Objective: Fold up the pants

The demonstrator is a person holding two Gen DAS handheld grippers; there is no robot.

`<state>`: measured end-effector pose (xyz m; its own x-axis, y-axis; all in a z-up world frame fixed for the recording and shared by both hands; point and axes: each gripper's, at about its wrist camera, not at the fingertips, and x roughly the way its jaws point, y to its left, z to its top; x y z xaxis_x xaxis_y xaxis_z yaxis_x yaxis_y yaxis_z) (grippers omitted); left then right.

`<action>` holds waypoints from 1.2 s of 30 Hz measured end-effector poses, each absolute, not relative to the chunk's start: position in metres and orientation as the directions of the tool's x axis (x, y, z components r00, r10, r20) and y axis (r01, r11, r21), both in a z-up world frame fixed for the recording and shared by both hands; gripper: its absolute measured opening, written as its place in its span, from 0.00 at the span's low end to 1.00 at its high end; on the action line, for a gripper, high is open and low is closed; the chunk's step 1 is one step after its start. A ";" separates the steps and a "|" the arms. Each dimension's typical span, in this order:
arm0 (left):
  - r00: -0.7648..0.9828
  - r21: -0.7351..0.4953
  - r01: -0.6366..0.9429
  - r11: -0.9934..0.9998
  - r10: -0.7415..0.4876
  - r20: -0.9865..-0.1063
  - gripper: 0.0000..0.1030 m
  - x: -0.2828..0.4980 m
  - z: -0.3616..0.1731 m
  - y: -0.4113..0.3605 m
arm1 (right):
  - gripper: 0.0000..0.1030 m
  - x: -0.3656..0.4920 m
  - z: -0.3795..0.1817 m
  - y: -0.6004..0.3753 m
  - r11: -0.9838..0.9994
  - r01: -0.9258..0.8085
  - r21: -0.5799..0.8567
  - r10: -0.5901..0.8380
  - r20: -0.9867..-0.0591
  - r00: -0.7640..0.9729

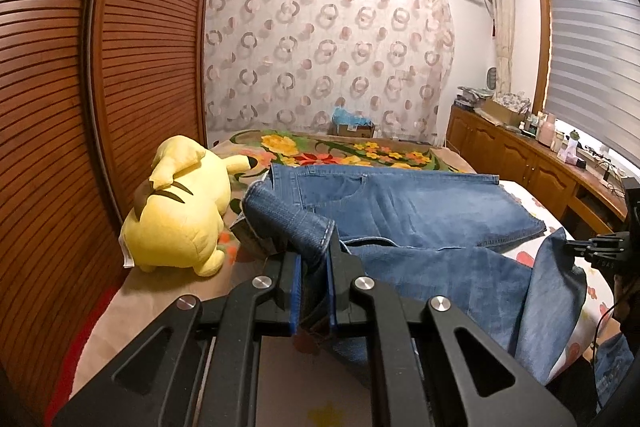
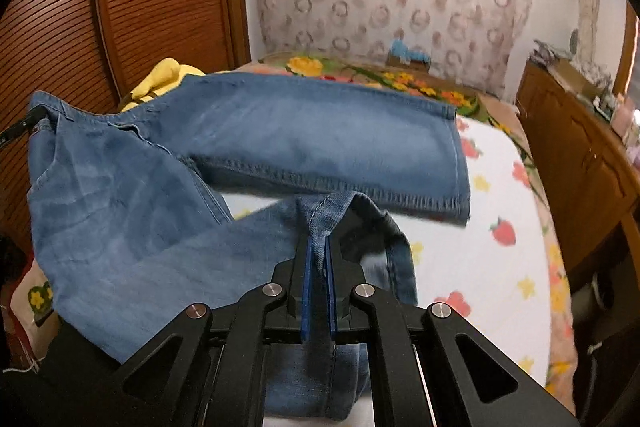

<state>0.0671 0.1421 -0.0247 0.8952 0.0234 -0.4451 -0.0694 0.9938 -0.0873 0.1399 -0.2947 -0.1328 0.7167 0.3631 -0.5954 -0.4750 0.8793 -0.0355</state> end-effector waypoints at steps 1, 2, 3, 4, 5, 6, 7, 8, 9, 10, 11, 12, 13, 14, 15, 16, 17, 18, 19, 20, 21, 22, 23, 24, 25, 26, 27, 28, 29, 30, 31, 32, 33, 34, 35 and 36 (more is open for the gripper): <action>0.894 -0.087 -0.070 0.994 0.024 -0.447 0.11 0.067 -0.026 0.143 | 0.12 0.141 -0.135 -0.296 0.881 -0.472 -0.029 0.362 -0.600 0.713; 0.893 -0.084 -0.070 0.994 0.025 -0.448 0.11 0.067 -0.026 0.142 | 0.17 0.143 -0.134 -0.297 0.883 -0.469 -0.027 0.361 -0.601 0.713; 0.894 -0.085 -0.070 0.994 0.024 -0.448 0.11 0.067 -0.026 0.142 | 0.21 0.143 -0.134 -0.300 0.885 -0.465 -0.025 0.360 -0.599 0.716; 0.894 -0.087 -0.069 0.994 0.023 -0.448 0.11 0.067 -0.026 0.142 | 0.27 0.141 -0.133 -0.303 0.888 -0.459 -0.024 0.357 -0.592 0.723; 0.893 -0.088 -0.068 0.994 0.021 -0.449 0.11 0.067 -0.027 0.142 | 0.32 0.138 -0.128 -0.302 0.891 -0.453 -0.027 0.353 -0.585 0.730; 0.894 -0.086 -0.070 0.994 0.024 -0.448 0.11 0.067 -0.026 0.142 | 0.35 0.134 -0.126 -0.304 0.894 -0.447 -0.027 0.351 -0.579 0.736; 0.894 -0.086 -0.070 0.994 0.024 -0.448 0.11 0.067 -0.026 0.142 | 0.38 0.129 -0.124 -0.306 0.898 -0.440 -0.026 0.347 -0.574 0.742; 0.893 -0.087 -0.070 0.994 0.024 -0.449 0.11 0.067 -0.026 0.142 | 0.39 0.122 -0.123 -0.306 0.900 -0.435 -0.023 0.345 -0.570 0.746; 0.894 -0.087 -0.069 0.994 0.023 -0.448 0.11 0.067 -0.026 0.142 | 0.39 0.115 -0.124 -0.308 0.902 -0.432 -0.015 0.349 -0.566 0.747; 0.894 -0.086 -0.070 0.994 0.024 -0.448 0.11 0.067 -0.026 0.142 | 0.40 0.110 -0.125 -0.310 0.903 -0.429 -0.008 0.350 -0.564 0.748; 0.893 -0.086 -0.070 0.994 0.025 -0.449 0.11 0.067 -0.026 0.142 | 0.40 0.105 -0.126 -0.312 0.907 -0.422 -0.004 0.346 -0.563 0.750; 0.894 -0.086 -0.070 0.994 0.024 -0.448 0.11 0.067 -0.026 0.142 | 0.40 0.102 -0.126 -0.311 0.910 -0.414 -0.002 0.342 -0.560 0.754; 0.894 -0.086 -0.070 0.994 0.024 -0.448 0.11 0.067 -0.026 0.142 | 0.40 0.097 -0.127 -0.314 0.913 -0.408 0.003 0.341 -0.556 0.758; 0.894 -0.086 -0.070 0.994 0.024 -0.447 0.11 0.066 -0.026 0.141 | 0.41 0.094 -0.127 -0.314 0.915 -0.404 0.008 0.341 -0.552 0.761; 0.894 -0.085 -0.070 0.994 0.024 -0.448 0.11 0.067 -0.026 0.141 | 0.41 0.088 -0.128 -0.316 0.916 -0.401 0.016 0.344 -0.547 0.763; 0.894 -0.085 -0.070 0.994 0.024 -0.448 0.11 0.067 -0.026 0.141 | 0.41 0.081 -0.130 -0.319 0.918 -0.397 0.025 0.345 -0.545 0.764; 0.893 -0.084 -0.069 0.994 0.024 -0.449 0.11 0.067 -0.026 0.141 | 0.41 0.075 -0.131 -0.321 0.919 -0.392 0.033 0.345 -0.546 0.763; 0.892 -0.082 -0.069 0.994 0.025 -0.451 0.11 0.067 -0.027 0.141 | 0.41 0.071 -0.134 -0.323 0.921 -0.387 0.043 0.345 -0.551 0.760; 0.891 -0.082 -0.069 0.994 0.024 -0.453 0.11 0.068 -0.027 0.141 | 0.41 0.067 -0.138 -0.324 0.922 -0.384 0.051 0.346 -0.555 0.756; 0.891 -0.083 -0.069 0.994 0.024 -0.454 0.11 0.068 -0.028 0.140 | 0.41 0.064 -0.141 -0.326 0.922 -0.382 0.056 0.345 -0.563 0.751; 0.891 -0.084 -0.069 0.994 0.023 -0.454 0.11 0.068 -0.028 0.140 | 0.41 0.063 -0.142 -0.330 0.924 -0.379 0.056 0.341 -0.571 0.747; 0.891 -0.084 -0.069 0.994 0.024 -0.453 0.11 0.068 -0.027 0.140 | 0.41 0.060 -0.146 -0.331 0.925 -0.375 0.055 0.335 -0.579 0.743; 0.890 -0.085 -0.069 0.994 0.023 -0.455 0.11 0.068 -0.028 0.140 | 0.41 0.059 -0.148 -0.334 0.926 -0.374 0.055 0.333 -0.586 0.739; 0.891 -0.082 -0.070 0.994 0.026 -0.453 0.11 0.068 -0.027 0.140 | 0.41 0.058 -0.152 -0.334 0.926 -0.374 0.058 0.333 -0.594 0.732; 0.891 -0.081 -0.070 0.994 0.026 -0.453 0.11 0.069 -0.027 0.140 | 0.41 0.057 -0.157 -0.334 0.925 -0.375 0.063 0.334 -0.604 0.723; 0.891 -0.081 -0.070 0.994 0.026 -0.453 0.11 0.068 -0.027 0.140 | 0.41 0.057 -0.160 -0.333 0.925 -0.374 0.066 0.334 -0.612 0.717; 0.891 -0.080 -0.069 0.994 0.025 -0.454 0.11 0.068 -0.027 0.140 | 0.41 0.059 -0.163 -0.333 0.925 -0.373 0.070 0.333 -0.618 0.712; 0.891 -0.079 -0.068 0.995 0.025 -0.454 0.11 0.068 -0.027 0.139 | 0.41 0.059 -0.166 -0.333 0.925 -0.372 0.075 0.335 -0.623 0.707; 0.891 -0.079 -0.068 0.995 0.025 -0.453 0.11 0.069 -0.027 0.140 | 0.41 0.062 -0.166 -0.336 0.924 -0.373 0.082 0.339 -0.625 0.703; 0.891 -0.079 -0.068 0.995 0.024 -0.454 0.11 0.069 -0.027 0.140 | 0.41 0.063 -0.166 -0.336 0.923 -0.375 0.089 0.344 -0.626 0.699; 0.891 -0.080 -0.067 0.995 0.023 -0.454 0.11 0.069 -0.027 0.140 | 0.41 0.062 -0.166 -0.338 0.922 -0.376 0.094 0.348 -0.627 0.697; 0.890 -0.081 -0.068 0.994 0.024 -0.455 0.11 0.069 -0.027 0.140 | 0.41 0.062 -0.167 -0.338 0.921 -0.377 0.098 0.351 -0.629 0.694; 0.890 -0.081 -0.069 0.994 0.024 -0.455 0.11 0.069 -0.027 0.139 | 0.41 0.063 -0.168 -0.336 0.919 -0.380 0.103 0.355 -0.632 0.689; 0.890 -0.081 -0.068 0.994 0.024 -0.455 0.11 0.069 -0.027 0.139 | 0.41 0.063 -0.170 -0.335 0.918 -0.383 0.106 0.359 -0.635 0.684; 0.890 -0.081 -0.068 0.994 0.024 -0.456 0.11 0.069 -0.027 0.139 | 0.41 0.063 -0.171 -0.335 0.916 -0.386 0.109 0.362 -0.639 0.679; 0.889 -0.080 -0.068 0.994 0.024 -0.457 0.11 0.069 -0.029 0.139 | 0.41 0.062 -0.171 -0.336 0.914 -0.390 0.111 0.366 -0.642 0.674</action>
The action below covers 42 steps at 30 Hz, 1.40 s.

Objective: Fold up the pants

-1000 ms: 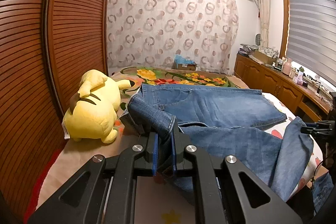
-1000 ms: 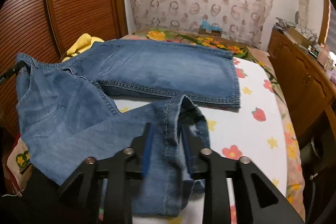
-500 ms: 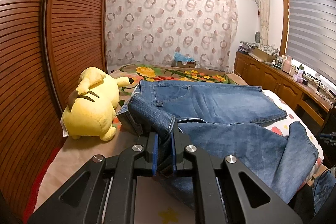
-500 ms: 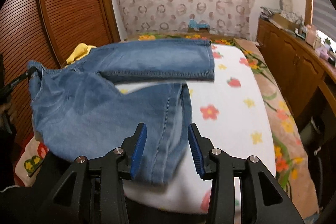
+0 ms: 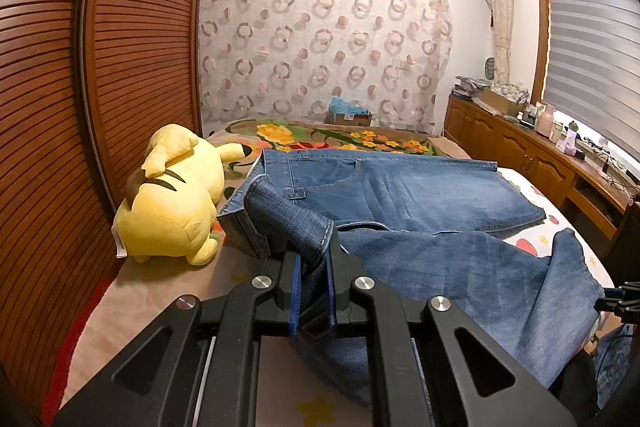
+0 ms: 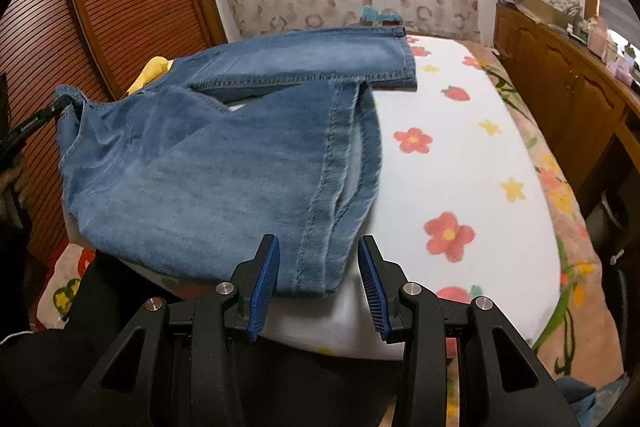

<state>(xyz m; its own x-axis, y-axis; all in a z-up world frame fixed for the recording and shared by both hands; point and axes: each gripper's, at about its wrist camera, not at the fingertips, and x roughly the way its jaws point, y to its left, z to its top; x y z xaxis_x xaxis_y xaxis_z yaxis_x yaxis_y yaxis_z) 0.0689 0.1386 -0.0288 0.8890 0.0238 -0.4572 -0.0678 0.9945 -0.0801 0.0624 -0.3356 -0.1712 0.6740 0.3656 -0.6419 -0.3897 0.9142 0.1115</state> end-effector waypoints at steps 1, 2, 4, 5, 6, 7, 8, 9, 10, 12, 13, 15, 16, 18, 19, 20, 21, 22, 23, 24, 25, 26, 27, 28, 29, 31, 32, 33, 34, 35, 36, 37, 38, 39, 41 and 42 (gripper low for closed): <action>0.889 -0.080 -0.067 0.995 0.024 -0.457 0.11 0.069 -0.029 0.138 | 0.41 0.062 -0.173 -0.335 0.912 -0.393 0.113 0.369 -0.645 0.670; 0.890 -0.077 -0.070 0.995 0.027 -0.456 0.11 0.069 -0.029 0.138 | 0.41 0.062 -0.175 -0.333 0.911 -0.395 0.116 0.372 -0.647 0.666; 0.889 -0.050 -0.086 0.995 0.054 -0.455 0.10 0.070 -0.028 0.137 | 0.41 0.062 -0.178 -0.332 0.904 -0.408 0.127 0.387 -0.647 0.657; 0.891 -0.037 -0.087 0.996 0.061 -0.450 0.10 0.070 -0.026 0.136 | 0.38 0.065 -0.178 -0.331 0.899 -0.419 0.127 0.395 -0.648 0.651; 0.896 -0.044 -0.079 0.996 0.052 -0.440 0.10 0.070 -0.022 0.136 | 0.29 0.066 -0.176 -0.332 0.895 -0.429 0.124 0.400 -0.647 0.649; 0.899 -0.050 -0.075 0.996 0.046 -0.435 0.10 0.070 -0.019 0.137 | 0.10 0.070 -0.174 -0.332 0.891 -0.440 0.117 0.405 -0.645 0.648; 0.903 -0.056 -0.070 0.996 0.040 -0.427 0.09 0.071 -0.016 0.137 | 0.10 0.074 -0.172 -0.333 0.888 -0.444 0.117 0.408 -0.645 0.645; 0.906 -0.056 -0.067 0.996 0.037 -0.421 0.09 0.071 -0.013 0.137 | 0.10 0.077 -0.167 -0.336 0.884 -0.451 0.124 0.420 -0.636 0.647; 0.909 -0.055 -0.066 0.996 0.037 -0.415 0.09 0.073 -0.010 0.136 | 0.08 0.079 -0.162 -0.338 0.880 -0.458 0.129 0.431 -0.622 0.654; 0.912 -0.060 -0.065 0.996 0.035 -0.408 0.09 0.078 -0.007 0.134 | 0.07 0.084 -0.149 -0.344 0.871 -0.472 0.134 0.453 -0.592 0.666; 0.914 -0.064 -0.063 0.996 0.032 -0.404 0.09 0.079 -0.004 0.135 | 0.06 0.087 -0.142 -0.346 0.871 -0.475 0.129 0.455 -0.580 0.676; 0.919 -0.066 -0.067 0.996 0.036 -0.393 0.09 0.087 0.004 0.135 | 0.06 0.092 -0.131 -0.351 0.871 -0.476 0.119 0.456 -0.557 0.694; 0.921 -0.067 -0.068 0.995 0.037 -0.388 0.09 0.089 0.007 0.136 | 0.06 0.095 -0.124 -0.354 0.872 -0.475 0.119 0.458 -0.543 0.704; 0.926 -0.068 -0.073 0.995 0.042 -0.376 0.09 0.096 0.016 0.136 | 0.05 0.100 -0.113 -0.359 0.875 -0.470 0.113 0.455 -0.520 0.723; 0.927 -0.068 -0.074 0.995 0.044 -0.372 0.09 0.098 0.019 0.136 | 0.05 0.102 -0.107 -0.362 0.878 -0.467 0.107 0.452 -0.509 0.733; 0.928 -0.068 -0.078 0.995 0.047 -0.369 0.09 0.102 0.022 0.138 | 0.05 0.105 -0.101 -0.364 0.881 -0.462 0.100 0.446 -0.496 0.745; 0.930 -0.068 -0.082 0.994 0.051 -0.365 0.09 0.107 0.026 0.139 | 0.05 0.108 -0.096 -0.366 0.885 -0.455 0.097 0.441 -0.484 0.755; 0.930 -0.069 -0.084 0.994 0.053 -0.363 0.09 0.110 0.028 0.140 | 0.05 0.111 -0.091 -0.368 0.887 -0.451 0.098 0.440 -0.474 0.763; 0.931 -0.071 -0.087 0.994 0.056 -0.362 0.09 0.114 0.030 0.141 | 0.05 0.114 -0.087 -0.370 0.890 -0.444 0.101 0.437 -0.463 0.771; 0.930 -0.074 -0.090 0.993 0.057 -0.362 0.09 0.118 0.032 0.143 | 0.05 0.119 -0.081 -0.373 0.893 -0.437 0.104 0.434 -0.452 0.779; 0.930 -0.076 -0.093 0.993 0.059 -0.363 0.09 0.127 0.036 0.143 | 0.05 0.124 -0.078 -0.375 0.895 -0.434 0.106 0.433 -0.444 0.785; 0.930 -0.079 -0.098 0.992 0.063 -0.362 0.09 0.131 0.037 0.145 | 0.05 0.127 -0.074 -0.377 0.897 -0.430 0.106 0.431 -0.433 0.792; 0.930 -0.081 -0.100 0.992 0.064 -0.363 0.09 0.137 0.039 0.147 | 0.04 0.131 -0.070 -0.379 0.898 -0.426 0.111 0.430 -0.424 0.797; 0.930 -0.083 -0.102 0.991 0.065 -0.363 0.09 0.142 0.041 0.150 | 0.04 0.136 -0.066 -0.380 0.898 -0.425 0.115 0.432 -0.416 0.800; 0.929 -0.086 -0.105 0.991 0.067 -0.364 0.09 0.148 0.043 0.151 | 0.04 0.141 -0.064 -0.380 0.898 -0.424 0.116 0.432 -0.410 0.803; 0.926 -0.085 -0.110 0.990 0.071 -0.371 0.09 0.162 0.044 0.154 | 0.04 0.153 -0.061 -0.376 0.901 -0.421 0.107 0.425 -0.408 0.808; 0.924 -0.083 -0.112 0.990 0.073 -0.375 0.09 0.167 0.043 0.154 | 0.04 0.161 -0.061 -0.372 0.903 -0.418 0.100 0.420 -0.410 0.810; 0.921 -0.079 -0.114 0.990 0.075 -0.382 0.09 0.177 0.043 0.154 | 0.04 0.169 -0.063 -0.366 0.905 -0.415 0.094 0.414 -0.414 0.810; 0.918 -0.075 -0.115 0.991 0.077 -0.388 0.09 0.184 0.042 0.154 | 0.04 0.179 -0.067 -0.361 0.907 -0.412 0.086 0.407 -0.423 0.809; 0.915 -0.072 -0.115 0.991 0.078 -0.397 0.09 0.190 0.039 0.155 | 0.04 0.188 -0.069 -0.356 0.909 -0.409 0.078 0.400 -0.434 0.807; 0.911 -0.070 -0.117 0.991 0.079 -0.405 0.09 0.195 0.035 0.155 | 0.04 0.200 -0.071 -0.352 0.912 -0.405 0.074 0.393 -0.446 0.804; 0.907 -0.070 -0.118 0.991 0.079 -0.413 0.09 0.202 0.033 0.154 | 0.05 0.211 -0.074 -0.349 0.914 -0.400 0.073 0.387 -0.461 0.799; 0.902 -0.071 -0.119 0.990 0.078 -0.424 0.09 0.207 0.029 0.155 | 0.05 0.222 -0.078 -0.345 0.916 -0.394 0.070 0.378 -0.477 0.794; 0.896 -0.073 -0.121 0.990 0.078 -0.436 0.09 0.213 0.025 0.156 | 0.04 0.227 -0.077 -0.341 0.919 -0.389 0.067 0.370 -0.489 0.790; 0.884 -0.070 -0.124 0.990 0.079 -0.460 0.09 0.222 0.016 0.157 | 0.05 0.244 -0.085 -0.333 0.923 -0.379 0.064 0.355 -0.518 0.778; 0.881 -0.066 -0.126 0.990 0.081 -0.467 0.09 0.225 0.014 0.157 | 0.05 0.252 -0.089 -0.329 0.926 -0.372 0.064 0.347 -0.536 0.770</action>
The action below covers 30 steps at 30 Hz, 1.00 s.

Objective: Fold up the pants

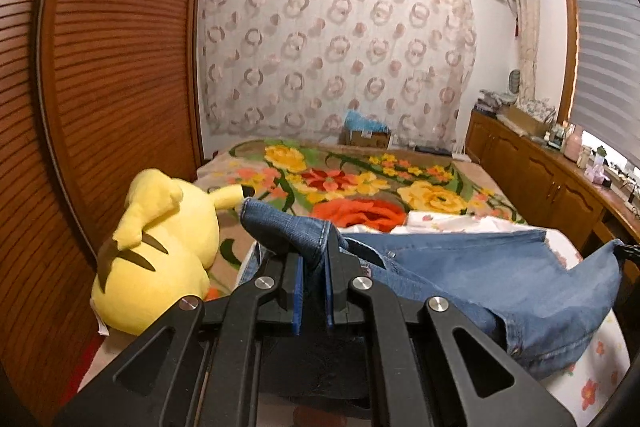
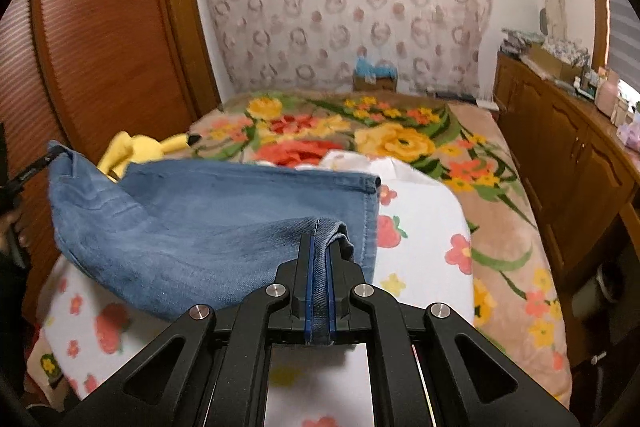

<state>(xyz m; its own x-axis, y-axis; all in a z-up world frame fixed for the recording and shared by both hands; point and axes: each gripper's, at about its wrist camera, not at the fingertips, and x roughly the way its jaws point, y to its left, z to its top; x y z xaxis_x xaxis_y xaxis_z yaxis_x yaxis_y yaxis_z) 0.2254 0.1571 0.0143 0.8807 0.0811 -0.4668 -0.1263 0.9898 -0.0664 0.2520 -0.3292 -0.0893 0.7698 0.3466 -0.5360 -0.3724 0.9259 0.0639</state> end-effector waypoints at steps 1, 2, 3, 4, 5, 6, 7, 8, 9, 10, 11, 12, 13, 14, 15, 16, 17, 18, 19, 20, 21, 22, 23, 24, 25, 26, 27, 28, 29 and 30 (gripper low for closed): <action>0.876 -0.062 -0.129 0.990 0.085 -0.474 0.09 0.227 0.011 0.157 | 0.05 0.261 -0.096 -0.326 0.928 -0.367 0.068 0.341 -0.551 0.761; 0.871 -0.059 -0.132 0.989 0.088 -0.483 0.09 0.229 0.007 0.158 | 0.05 0.270 -0.102 -0.323 0.928 -0.364 0.075 0.340 -0.566 0.751; 0.867 -0.061 -0.133 0.989 0.086 -0.490 0.09 0.230 0.003 0.159 | 0.05 0.275 -0.104 -0.322 0.928 -0.364 0.082 0.342 -0.576 0.743; 0.865 -0.062 -0.133 0.989 0.085 -0.495 0.09 0.233 0.003 0.158 | 0.05 0.278 -0.107 -0.320 0.928 -0.363 0.087 0.343 -0.584 0.736; 0.861 -0.063 -0.134 0.989 0.085 -0.502 0.09 0.236 0.002 0.159 | 0.05 0.282 -0.109 -0.318 0.927 -0.364 0.091 0.345 -0.589 0.731; 0.857 -0.064 -0.134 0.989 0.083 -0.508 0.09 0.238 0.001 0.159 | 0.05 0.284 -0.111 -0.315 0.926 -0.364 0.096 0.347 -0.592 0.727; 0.854 -0.064 -0.133 0.989 0.081 -0.513 0.09 0.242 0.000 0.158 | 0.08 0.285 -0.113 -0.312 0.926 -0.365 0.097 0.348 -0.597 0.723; 0.851 -0.061 -0.132 0.989 0.082 -0.519 0.09 0.241 -0.003 0.157 | 0.11 0.284 -0.112 -0.310 0.928 -0.361 0.093 0.342 -0.601 0.722; 0.849 -0.057 -0.131 0.990 0.083 -0.521 0.09 0.243 -0.003 0.155 | 0.13 0.284 -0.111 -0.309 0.930 -0.357 0.090 0.336 -0.603 0.724; 0.848 -0.054 -0.130 0.990 0.083 -0.523 0.09 0.244 -0.002 0.154 | 0.18 0.285 -0.108 -0.310 0.930 -0.356 0.092 0.337 -0.600 0.726; 0.848 -0.053 -0.129 0.990 0.082 -0.524 0.09 0.246 -0.002 0.154 | 0.27 0.286 -0.100 -0.313 0.928 -0.358 0.099 0.344 -0.594 0.727; 0.848 -0.054 -0.128 0.990 0.081 -0.525 0.09 0.245 -0.002 0.154 | 0.32 0.285 -0.098 -0.314 0.930 -0.355 0.098 0.341 -0.590 0.732; 0.848 -0.055 -0.129 0.990 0.081 -0.525 0.09 0.246 -0.002 0.153 | 0.39 0.288 -0.096 -0.320 0.933 -0.347 0.094 0.334 -0.585 0.739; 0.847 -0.057 -0.127 0.990 0.079 -0.525 0.09 0.245 -0.002 0.154 | 0.40 0.292 -0.097 -0.322 0.936 -0.341 0.089 0.327 -0.580 0.746; 0.847 -0.058 -0.126 0.990 0.077 -0.526 0.09 0.246 -0.002 0.153 | 0.40 0.289 -0.097 -0.324 0.936 -0.340 0.090 0.327 -0.575 0.750; 0.846 -0.058 -0.124 0.991 0.075 -0.527 0.09 0.246 -0.002 0.153 | 0.40 0.285 -0.098 -0.325 0.935 -0.341 0.094 0.331 -0.573 0.749; 0.846 -0.058 -0.124 0.991 0.075 -0.528 0.09 0.246 -0.002 0.153 | 0.40 0.283 -0.099 -0.327 0.935 -0.342 0.096 0.333 -0.574 0.748; 0.846 -0.059 -0.124 0.991 0.074 -0.527 0.09 0.246 -0.002 0.153 | 0.40 0.278 -0.101 -0.329 0.935 -0.340 0.095 0.331 -0.577 0.747; 0.846 -0.058 -0.125 0.990 0.075 -0.527 0.09 0.246 -0.002 0.153 | 0.40 0.274 -0.102 -0.330 0.937 -0.336 0.093 0.325 -0.580 0.747; 0.847 -0.058 -0.123 0.991 0.074 -0.527 0.09 0.246 -0.003 0.153 | 0.41 0.270 -0.103 -0.331 0.939 -0.332 0.090 0.320 -0.584 0.746; 0.847 -0.057 -0.123 0.991 0.075 -0.527 0.09 0.246 -0.003 0.153 | 0.41 0.264 -0.105 -0.333 0.940 -0.329 0.088 0.315 -0.588 0.745; 0.847 -0.057 -0.123 0.991 0.075 -0.526 0.09 0.246 -0.002 0.153 | 0.41 0.258 -0.107 -0.335 0.941 -0.326 0.088 0.313 -0.593 0.742; 0.848 -0.058 -0.121 0.991 0.073 -0.526 0.09 0.246 -0.003 0.152 | 0.41 0.253 -0.107 -0.337 0.942 -0.323 0.087 0.310 -0.596 0.741; 0.848 -0.060 -0.120 0.991 0.071 -0.525 0.09 0.246 -0.003 0.152 | 0.41 0.249 -0.109 -0.339 0.944 -0.317 0.087 0.304 -0.600 0.740; 0.848 -0.060 -0.119 0.991 0.070 -0.525 0.09 0.246 -0.003 0.151 | 0.41 0.246 -0.112 -0.340 0.946 -0.312 0.092 0.302 -0.607 0.735; 0.848 -0.061 -0.117 0.991 0.068 -0.526 0.09 0.245 -0.004 0.150 | 0.41 0.243 -0.115 -0.342 0.945 -0.311 0.101 0.305 -0.615 0.727; 0.848 -0.060 -0.115 0.992 0.066 -0.526 0.09 0.245 -0.005 0.149 | 0.41 0.240 -0.116 -0.343 0.945 -0.311 0.106 0.306 -0.622 0.721; 0.848 -0.060 -0.114 0.992 0.066 -0.526 0.09 0.244 -0.005 0.148 | 0.41 0.240 -0.120 -0.344 0.945 -0.307 0.110 0.305 -0.630 0.714; 0.848 -0.060 -0.113 0.992 0.065 -0.525 0.09 0.244 -0.006 0.148 | 0.41 0.238 -0.119 -0.344 0.945 -0.306 0.117 0.308 -0.635 0.709; 0.848 -0.061 -0.116 0.991 0.067 -0.526 0.09 0.244 -0.005 0.148 | 0.41 0.239 -0.121 -0.344 0.943 -0.308 0.127 0.315 -0.637 0.703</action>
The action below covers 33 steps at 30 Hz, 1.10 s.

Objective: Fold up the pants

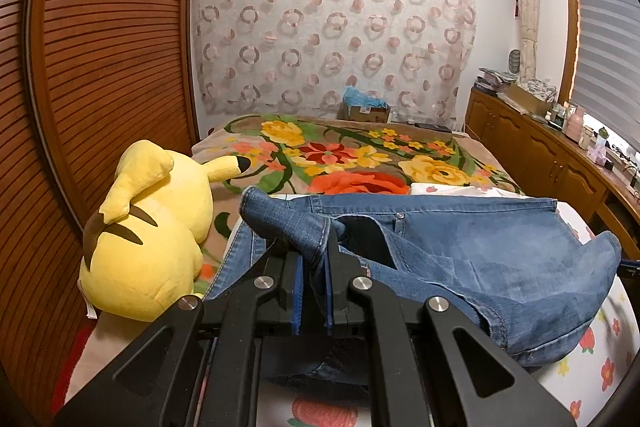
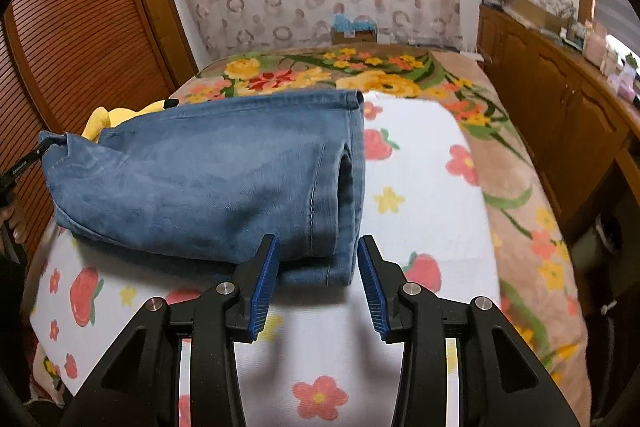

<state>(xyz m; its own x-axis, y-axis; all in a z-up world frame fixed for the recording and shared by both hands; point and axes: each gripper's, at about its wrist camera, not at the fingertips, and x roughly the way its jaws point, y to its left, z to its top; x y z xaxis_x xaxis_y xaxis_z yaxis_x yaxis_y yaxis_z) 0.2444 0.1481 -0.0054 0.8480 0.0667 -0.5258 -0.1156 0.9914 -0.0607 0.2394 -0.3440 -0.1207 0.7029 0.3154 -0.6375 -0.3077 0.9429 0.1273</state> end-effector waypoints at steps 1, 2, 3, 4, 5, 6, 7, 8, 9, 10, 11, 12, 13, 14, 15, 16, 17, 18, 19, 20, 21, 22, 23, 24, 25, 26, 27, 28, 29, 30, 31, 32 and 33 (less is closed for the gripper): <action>0.852 -0.062 -0.102 0.993 0.055 -0.521 0.09 0.245 -0.006 0.148 | 0.41 0.241 -0.123 -0.344 0.939 -0.313 0.143 0.329 -0.640 0.694; 0.850 -0.063 -0.104 0.993 0.056 -0.524 0.09 0.244 -0.006 0.147 | 0.41 0.243 -0.123 -0.342 0.935 -0.316 0.158 0.340 -0.642 0.687; 0.849 -0.063 -0.104 0.993 0.055 -0.526 0.09 0.243 -0.007 0.145 | 0.41 0.246 -0.125 -0.342 0.932 -0.318 0.171 0.351 -0.641 0.683; 0.848 -0.064 -0.102 0.993 0.053 -0.528 0.09 0.243 -0.007 0.143 | 0.41 0.249 -0.126 -0.341 0.929 -0.321 0.182 0.360 -0.641 0.678; 0.847 -0.063 -0.101 0.993 0.053 -0.530 0.09 0.243 -0.007 0.142 | 0.41 0.251 -0.127 -0.340 0.929 -0.319 0.190 0.363 -0.643 0.674; 0.846 -0.061 -0.100 0.993 0.052 -0.530 0.09 0.243 -0.006 0.142 | 0.41 0.252 -0.128 -0.339 0.927 -0.321 0.196 0.368 -0.644 0.671; 0.846 -0.058 -0.098 0.993 0.053 -0.531 0.09 0.244 -0.005 0.141 | 0.30 0.253 -0.128 -0.338 0.922 -0.332 0.200 0.380 -0.641 0.667; 0.847 -0.059 -0.099 0.993 0.053 -0.530 0.09 0.244 -0.005 0.140 | 0.10 0.252 -0.126 -0.337 0.918 -0.346 0.196 0.387 -0.637 0.666; 0.848 -0.064 -0.099 0.993 0.051 -0.528 0.09 0.244 -0.006 0.141 | 0.06 0.250 -0.124 -0.336 0.909 -0.369 0.193 0.403 -0.629 0.664; 0.849 -0.066 -0.100 0.993 0.050 -0.527 0.09 0.245 -0.004 0.142 | 0.05 0.249 -0.121 -0.336 0.904 -0.380 0.194 0.414 -0.617 0.669; 0.849 -0.067 -0.101 0.993 0.051 -0.526 0.09 0.247 -0.002 0.143 | 0.04 0.248 -0.118 -0.337 0.905 -0.381 0.189 0.413 -0.606 0.680; 0.849 -0.069 -0.102 0.992 0.050 -0.525 0.09 0.249 0.000 0.145 | 0.04 0.246 -0.112 -0.339 0.903 -0.387 0.185 0.417 -0.592 0.690; 0.850 -0.073 -0.102 0.992 0.049 -0.524 0.09 0.252 0.002 0.147 | 0.03 0.244 -0.104 -0.342 0.902 -0.392 0.181 0.421 -0.571 0.705; 0.852 -0.077 -0.105 0.991 0.050 -0.522 0.09 0.255 0.004 0.149 | 0.01 0.243 -0.098 -0.344 0.903 -0.391 0.180 0.421 -0.555 0.717; 0.853 -0.079 -0.111 0.991 0.054 -0.520 0.09 0.259 0.007 0.151 | 0.00 0.242 -0.091 -0.348 0.903 -0.391 0.180 0.423 -0.537 0.730; 0.854 -0.081 -0.115 0.990 0.056 -0.518 0.09 0.262 0.009 0.153 | 0.00 0.241 -0.081 -0.353 0.910 -0.377 0.173 0.410 -0.514 0.753; 0.855 -0.088 -0.115 0.989 0.054 -0.516 0.09 0.268 0.011 0.155 | 0.00 0.240 -0.073 -0.358 0.916 -0.364 0.171 0.399 -0.495 0.772; 0.855 -0.095 -0.115 0.989 0.050 -0.517 0.09 0.274 0.013 0.159 | 0.00 0.242 -0.065 -0.365 0.920 -0.351 0.172 0.390 -0.474 0.790; 0.854 -0.099 -0.117 0.988 0.049 -0.517 0.09 0.280 0.015 0.161 | 0.00 0.245 -0.058 -0.371 0.924 -0.340 0.174 0.381 -0.458 0.803; 0.853 -0.099 -0.118 0.988 0.049 -0.519 0.09 0.289 0.016 0.162 | 0.00 0.248 -0.052 -0.374 0.928 -0.331 0.172 0.373 -0.448 0.813; 0.853 -0.097 -0.118 0.988 0.051 -0.519 0.09 0.293 0.017 0.163 | 0.00 0.253 -0.048 -0.377 0.928 -0.333 0.167 0.373 -0.444 0.815; 0.852 -0.092 -0.120 0.989 0.055 -0.520 0.09 0.301 0.018 0.163 | 0.00 0.257 -0.046 -0.377 0.929 -0.334 0.160 0.370 -0.445 0.815; 0.849 -0.086 -0.120 0.989 0.057 -0.525 0.09 0.306 0.017 0.164 | 0.00 0.261 -0.046 -0.377 0.931 -0.332 0.154 0.365 -0.448 0.816; 0.844 -0.081 -0.121 0.989 0.060 -0.533 0.09 0.313 0.015 0.164 | 0.00 0.265 -0.048 -0.376 0.929 -0.337 0.152 0.369 -0.453 0.812; 0.840 -0.081 -0.122 0.989 0.060 -0.539 0.09 0.319 0.013 0.165 | 0.00 0.268 -0.053 -0.373 0.928 -0.342 0.149 0.371 -0.464 0.805; 0.836 -0.079 -0.121 0.990 0.058 -0.545 0.09 0.326 0.010 0.165 | 0.00 0.272 -0.058 -0.370 0.928 -0.345 0.143 0.370 -0.479 0.796; 0.833 -0.075 -0.121 0.990 0.060 -0.551 0.09 0.331 0.008 0.165 | 0.00 0.271 -0.063 -0.366 0.926 -0.352 0.138 0.372 -0.494 0.786; 0.830 -0.071 -0.121 0.990 0.062 -0.555 0.09 0.336 0.005 0.165 | 0.00 0.274 -0.068 -0.360 0.923 -0.359 0.138 0.377 -0.508 0.775; 0.826 -0.069 -0.121 0.990 0.062 -0.560 0.09 0.341 0.002 0.165 | 0.00 0.275 -0.074 -0.356 0.923 -0.361 0.133 0.375 -0.521 0.766; 0.823 -0.067 -0.123 0.990 0.064 -0.564 0.09 0.344 -0.001 0.165 | 0.00 0.276 -0.077 -0.354 0.926 -0.357 0.123 0.365 -0.533 0.764; 0.821 -0.067 -0.125 0.990 0.066 -0.568 0.09 0.347 -0.003 0.166 | 0.00 0.276 -0.080 -0.351 0.928 -0.355 0.116 0.358 -0.542 0.760; 0.818 -0.068 -0.127 0.990 0.066 -0.572 0.09 0.350 -0.005 0.167 | 0.00 0.276 -0.082 -0.349 0.924 -0.362 0.121 0.366 -0.548 0.752; 0.815 -0.070 -0.130 0.989 0.066 -0.576 0.09 0.353 -0.008 0.169 | 0.01 0.275 -0.081 -0.346 0.923 -0.365 0.123 0.369 -0.555 0.745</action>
